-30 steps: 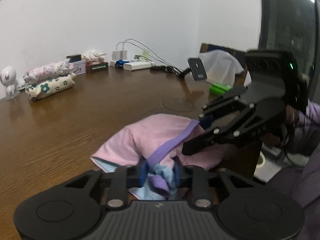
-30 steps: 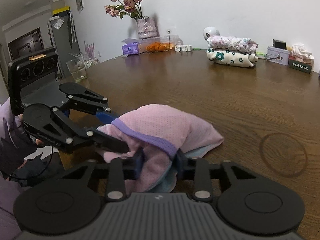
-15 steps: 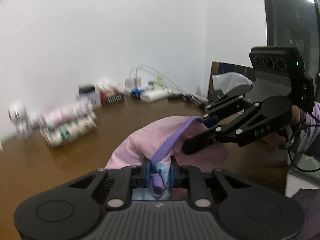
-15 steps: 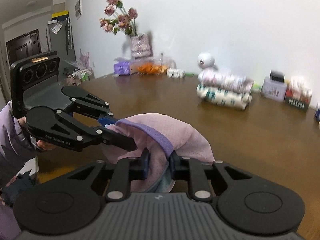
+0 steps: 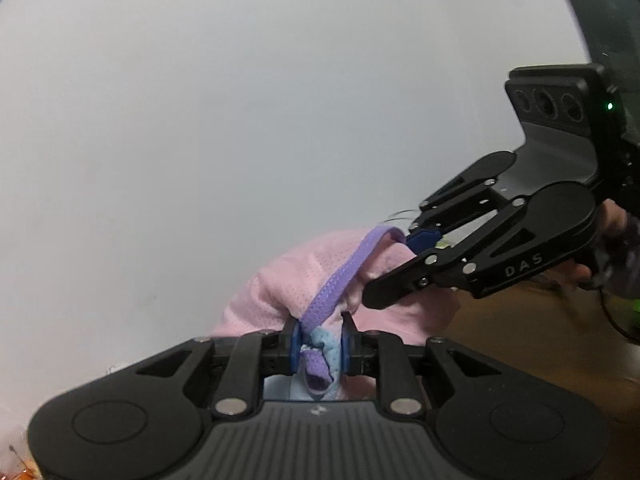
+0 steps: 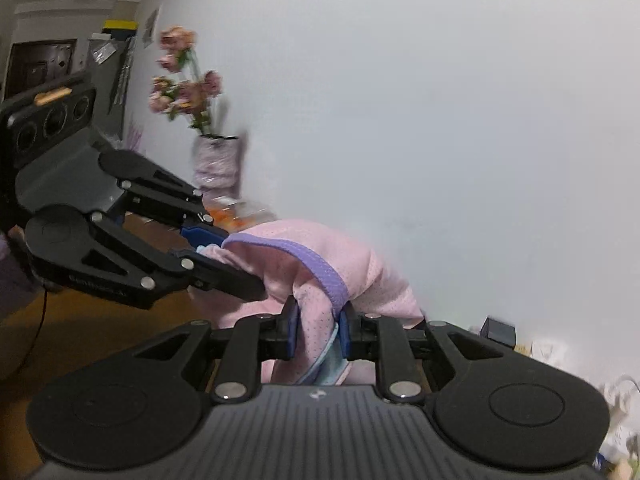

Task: Fold clothes
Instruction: 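Carry the garment with both grippers and lower it onto the clothes stack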

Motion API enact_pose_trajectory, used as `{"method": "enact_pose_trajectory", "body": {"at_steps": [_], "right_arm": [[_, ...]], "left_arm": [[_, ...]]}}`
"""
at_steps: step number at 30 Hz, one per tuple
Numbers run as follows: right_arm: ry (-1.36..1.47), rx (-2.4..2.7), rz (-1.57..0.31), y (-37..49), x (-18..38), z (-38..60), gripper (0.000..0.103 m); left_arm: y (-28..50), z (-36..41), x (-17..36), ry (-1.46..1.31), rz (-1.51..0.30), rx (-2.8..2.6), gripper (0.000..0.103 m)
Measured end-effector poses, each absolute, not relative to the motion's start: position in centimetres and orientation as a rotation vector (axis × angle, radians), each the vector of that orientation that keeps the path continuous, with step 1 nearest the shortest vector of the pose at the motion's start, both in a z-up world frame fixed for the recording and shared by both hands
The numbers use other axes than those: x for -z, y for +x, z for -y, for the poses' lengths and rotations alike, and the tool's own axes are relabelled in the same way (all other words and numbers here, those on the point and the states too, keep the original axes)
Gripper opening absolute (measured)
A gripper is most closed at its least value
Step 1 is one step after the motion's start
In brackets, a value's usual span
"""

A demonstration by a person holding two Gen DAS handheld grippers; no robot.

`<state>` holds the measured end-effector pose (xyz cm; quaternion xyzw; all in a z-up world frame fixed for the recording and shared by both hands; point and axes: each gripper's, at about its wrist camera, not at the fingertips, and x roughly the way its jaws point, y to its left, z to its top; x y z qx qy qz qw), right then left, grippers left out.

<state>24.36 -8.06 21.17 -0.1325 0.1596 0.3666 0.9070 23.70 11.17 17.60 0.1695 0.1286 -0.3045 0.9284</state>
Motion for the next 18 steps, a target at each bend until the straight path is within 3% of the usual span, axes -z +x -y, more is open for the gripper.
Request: {"method": "enact_pose_trajectory", "body": {"at_steps": [6,7,9,10,11,12,13,18], "right_arm": [[-0.192,-0.764,-0.478,34.7,-15.7,6.4,0.019],[-0.189,-0.760,-0.507,35.5,-14.4,6.2,0.021],[-0.201,-0.742,-0.553,36.4,-12.2,6.1,0.031],[-0.207,-0.731,-0.555,36.2,-11.5,6.3,0.046],[-0.213,-0.720,-0.556,36.1,-10.8,6.6,0.062],[-0.222,-0.711,-0.551,35.8,-10.5,6.8,0.070],[-0.234,-0.704,-0.534,35.4,-10.8,7.2,0.081],[-0.133,-0.703,-0.391,33.1,-14.2,9.8,0.080]], "left_arm": [[31.6,-12.3,-11.5,0.273,-0.375,0.597,0.019],[32.1,-12.3,-10.2,0.284,-0.402,0.596,0.025],[32.3,-12.4,-8.2,0.297,-0.422,0.584,0.037],[32.1,-12.7,-8.1,0.285,-0.417,0.580,0.043],[31.9,-12.9,-7.9,0.273,-0.413,0.576,0.057],[31.6,-13.2,-7.9,0.263,-0.406,0.574,0.065],[31.0,-13.7,-8.5,0.265,-0.393,0.579,0.066],[28.8,-15.0,-12.5,0.203,-0.298,0.589,0.070]]}}
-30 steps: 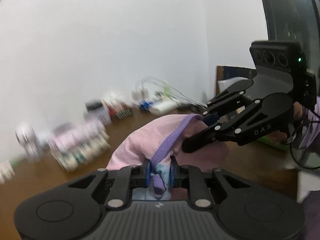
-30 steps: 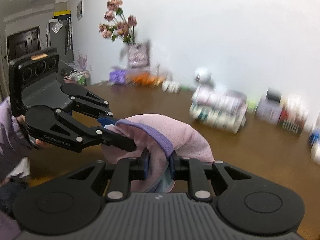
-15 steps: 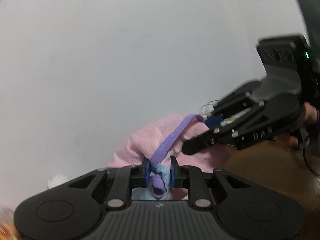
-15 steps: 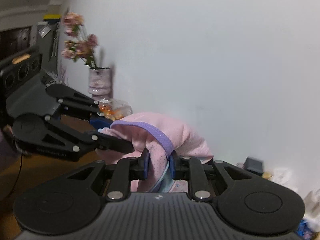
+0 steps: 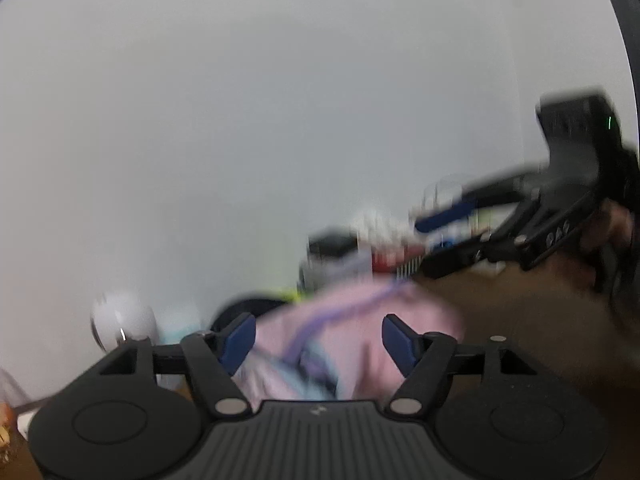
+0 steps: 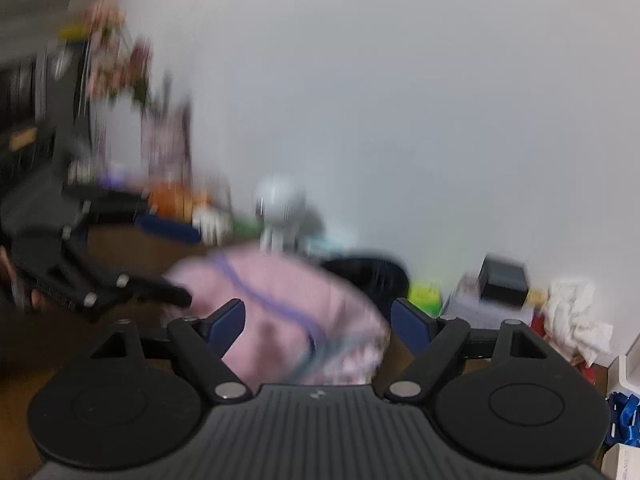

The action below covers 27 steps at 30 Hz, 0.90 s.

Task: Fold clothes
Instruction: 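Carry the garment with both grippers and lower it onto the clothes stack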

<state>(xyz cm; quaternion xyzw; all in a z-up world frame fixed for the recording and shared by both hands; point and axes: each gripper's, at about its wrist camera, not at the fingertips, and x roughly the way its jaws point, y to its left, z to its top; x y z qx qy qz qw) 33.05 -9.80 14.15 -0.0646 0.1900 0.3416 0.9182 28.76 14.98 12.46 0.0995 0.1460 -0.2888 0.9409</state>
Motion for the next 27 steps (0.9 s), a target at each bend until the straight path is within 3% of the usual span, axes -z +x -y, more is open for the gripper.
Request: {"method": "enact_pose_trajectory", "body": {"at_steps": [3,4,5,6,7,10,12,14,19,20,21,22,25,27], "right_arm": [[-0.063,-0.712,-0.375,33.7,-14.8,9.2,0.063],[-0.062,-0.698,-0.396,34.3,-14.3,8.6,0.046],[-0.060,-0.684,-0.423,34.8,-13.6,8.0,0.032],[-0.059,-0.671,-0.456,35.3,-12.7,7.4,0.026],[-0.059,-0.658,-0.490,35.9,-11.7,6.9,0.023],[-0.086,-0.633,-0.510,35.9,-9.7,5.7,0.023],[-0.096,-0.615,-0.499,35.7,-9.7,5.2,0.029],[-0.094,-0.590,-0.468,34.2,-11.4,5.8,0.048],[-0.067,-0.524,-0.330,27.3,-16.4,8.4,0.077],[-0.055,-0.504,-0.313,25.3,-17.0,9.0,0.084],[-0.039,-0.490,-0.312,23.5,-17.3,9.6,0.087],[-0.024,-0.475,-0.312,21.7,-17.6,10.3,0.091],[0.012,-0.432,-0.342,15.8,-16.9,12.0,0.102],[0.031,-0.403,-0.374,11.9,-16.0,13.2,0.103]], "left_arm": [[29.8,-14.2,-13.5,0.118,-0.290,0.567,0.071],[30.7,-13.6,-12.9,0.120,-0.332,0.535,0.070],[31.5,-12.9,-12.2,0.121,-0.373,0.503,0.057],[32.3,-12.4,-11.5,0.125,-0.415,0.475,0.037],[32.7,-12.1,-10.4,0.136,-0.456,0.462,0.032],[32.9,-12.1,-8.4,0.139,-0.493,0.435,0.032],[32.3,-12.5,-9.2,0.104,-0.485,0.422,0.035],[30.8,-13.3,-11.0,0.093,-0.456,0.389,0.045],[24.0,-13.7,-15.7,0.077,-0.360,0.301,0.063],[22.3,-13.6,-16.3,0.071,-0.342,0.286,0.073],[20.1,-13.5,-16.7,0.057,-0.322,0.263,0.087],[18.0,-13.3,-17.1,0.043,-0.302,0.240,0.092],[11.8,-12.6,-16.9,0.021,-0.299,0.189,0.096],[7.9,-12.0,-16.0,0.006,-0.343,0.171,0.099]]}}
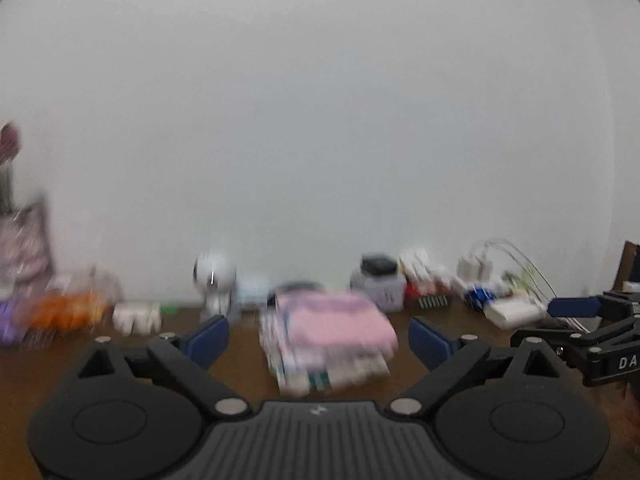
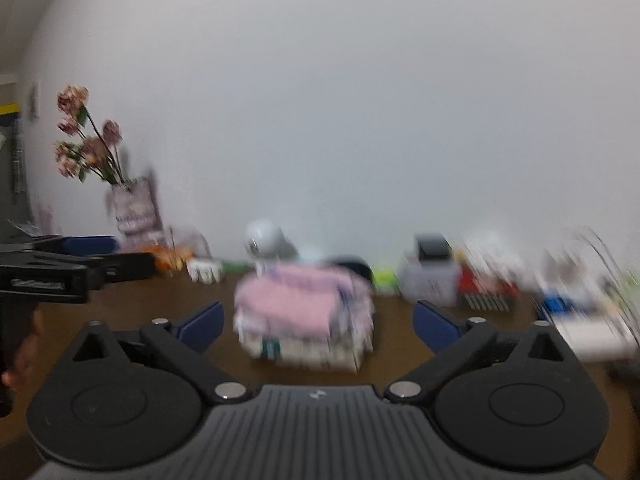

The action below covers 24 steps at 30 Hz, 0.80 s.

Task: Fold clothes
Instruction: 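Carry the garment with both grippers and lower it onto the clothes stack, then open both grippers and pull them back from the stack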

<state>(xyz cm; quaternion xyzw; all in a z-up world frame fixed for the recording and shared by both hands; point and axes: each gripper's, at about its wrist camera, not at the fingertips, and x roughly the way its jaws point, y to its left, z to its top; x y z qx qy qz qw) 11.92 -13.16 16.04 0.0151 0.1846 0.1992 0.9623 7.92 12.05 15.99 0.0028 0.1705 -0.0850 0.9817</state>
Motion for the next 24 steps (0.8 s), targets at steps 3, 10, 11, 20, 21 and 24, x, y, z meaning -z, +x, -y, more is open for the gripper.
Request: {"method": "enact_pose_trajectory", "body": {"at_steps": [3,10,11,20,21,24], "right_arm": [[0.065,-0.381,-0.463,7.3,-14.1,14.9,0.103],[0.088,-0.289,-0.588,-2.4,-8.9,17.9,0.103],[0.064,-0.279,-0.590,-3.4,-8.3,17.9,0.103],[0.018,-0.217,-0.582,-3.7,-4.2,17.3,0.103],[0.016,-0.217,-0.594,-3.4,-3.8,17.2,0.103],[0.020,-0.219,-0.590,-3.2,-2.8,16.9,0.103]], "left_arm": [[3.3,-10.9,-13.7,-0.021,-0.418,0.154,0.103],[-3.3,-8.3,-6.1,-0.033,-0.603,0.078,0.103],[-3.8,-8.1,-5.3,-0.026,-0.613,0.062,0.103],[-4.3,-7.4,-1.7,0.006,-0.644,0.019,0.103],[-4.1,-7.5,-1.6,0.003,-0.646,0.025,0.103],[-4.1,-7.5,-1.3,0.011,-0.651,0.025,0.103]]}}
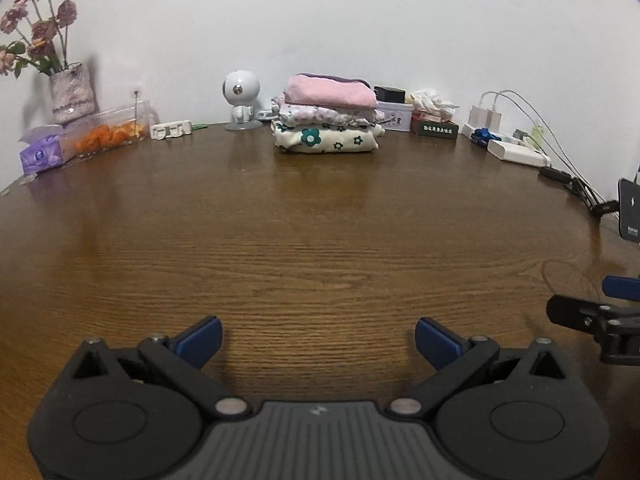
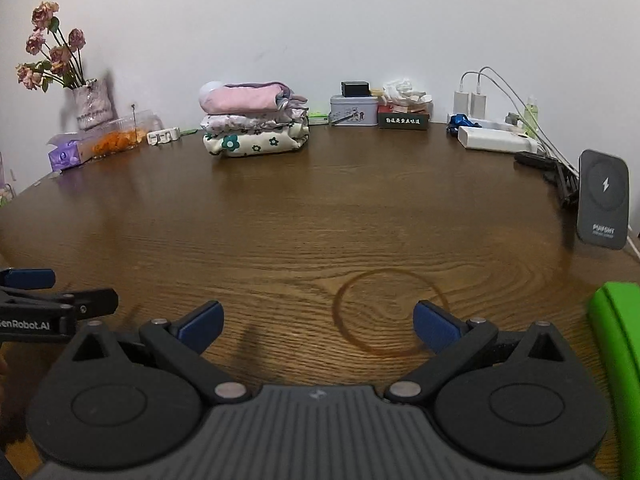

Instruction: Fold clothes

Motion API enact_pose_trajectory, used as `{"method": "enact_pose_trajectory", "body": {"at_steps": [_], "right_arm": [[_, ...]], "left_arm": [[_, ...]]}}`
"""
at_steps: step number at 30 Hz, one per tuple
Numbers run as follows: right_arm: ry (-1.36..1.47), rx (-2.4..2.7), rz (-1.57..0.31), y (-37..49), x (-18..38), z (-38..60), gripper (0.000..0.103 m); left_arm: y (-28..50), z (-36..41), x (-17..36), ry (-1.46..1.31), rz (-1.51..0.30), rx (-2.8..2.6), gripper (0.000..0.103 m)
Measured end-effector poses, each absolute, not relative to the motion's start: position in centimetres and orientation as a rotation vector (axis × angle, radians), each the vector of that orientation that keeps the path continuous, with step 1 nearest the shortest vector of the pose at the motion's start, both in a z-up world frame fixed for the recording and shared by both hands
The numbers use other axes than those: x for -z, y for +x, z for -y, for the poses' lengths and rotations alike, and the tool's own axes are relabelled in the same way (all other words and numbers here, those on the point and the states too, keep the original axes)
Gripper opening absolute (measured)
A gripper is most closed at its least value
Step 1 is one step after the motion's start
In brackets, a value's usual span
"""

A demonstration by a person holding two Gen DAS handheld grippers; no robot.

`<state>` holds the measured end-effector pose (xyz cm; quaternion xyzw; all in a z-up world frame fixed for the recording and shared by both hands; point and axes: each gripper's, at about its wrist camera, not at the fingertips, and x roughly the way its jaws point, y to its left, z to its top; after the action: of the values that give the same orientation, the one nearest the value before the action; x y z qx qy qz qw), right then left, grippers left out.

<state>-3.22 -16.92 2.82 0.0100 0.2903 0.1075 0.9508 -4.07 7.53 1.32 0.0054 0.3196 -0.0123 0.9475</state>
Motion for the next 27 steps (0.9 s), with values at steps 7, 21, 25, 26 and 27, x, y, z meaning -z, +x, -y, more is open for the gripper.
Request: {"method": "enact_pose_trajectory", "body": {"at_steps": [7,21,25,26,27], "right_arm": [[0.004,-0.201,-0.637,-2.6,-1.8,16.1,0.103],[-0.059,-0.183,-0.666,-2.1,-1.8,13.8,0.103],[-0.041,-0.161,-0.666,-2.1,-1.8,13.3,0.103],[-0.035,-0.148,-0.666,-2.1,-1.8,13.2,0.103],[-0.034,-0.140,-0.666,-2.0,-1.8,13.1,0.103]], "left_arm": [[-3.7,-7.7,-0.7,0.016,-0.677,0.024,0.103],[-3.1,-6.0,-0.6,0.035,-0.671,0.039,0.103],[-2.8,-5.8,-0.7,0.017,-0.672,-0.016,0.103],[-2.8,-5.9,-0.7,0.012,-0.673,-0.027,0.103],[-2.8,-6.0,-0.7,0.008,-0.673,-0.028,0.103]]}}
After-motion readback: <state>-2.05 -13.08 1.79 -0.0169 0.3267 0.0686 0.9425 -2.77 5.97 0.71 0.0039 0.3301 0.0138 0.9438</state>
